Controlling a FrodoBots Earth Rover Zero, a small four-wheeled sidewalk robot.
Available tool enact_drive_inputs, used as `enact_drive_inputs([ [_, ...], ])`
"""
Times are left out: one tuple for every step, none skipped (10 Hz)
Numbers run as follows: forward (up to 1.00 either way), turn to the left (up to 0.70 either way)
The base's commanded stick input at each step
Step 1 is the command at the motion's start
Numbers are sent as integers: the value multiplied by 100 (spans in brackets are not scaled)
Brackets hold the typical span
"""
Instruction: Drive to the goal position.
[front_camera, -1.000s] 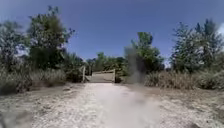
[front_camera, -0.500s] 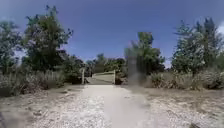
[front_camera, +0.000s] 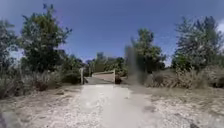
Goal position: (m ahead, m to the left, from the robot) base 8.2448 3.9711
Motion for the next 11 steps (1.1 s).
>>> enact_drive_inputs([
  [45, 27],
  [45, 27],
  [45, 27],
  [45, 27],
  [45, 22],
  [45, 10],
  [45, 2],
  [45, 2],
  [45, 2],
  [45, 2],
  [45, 2],
])
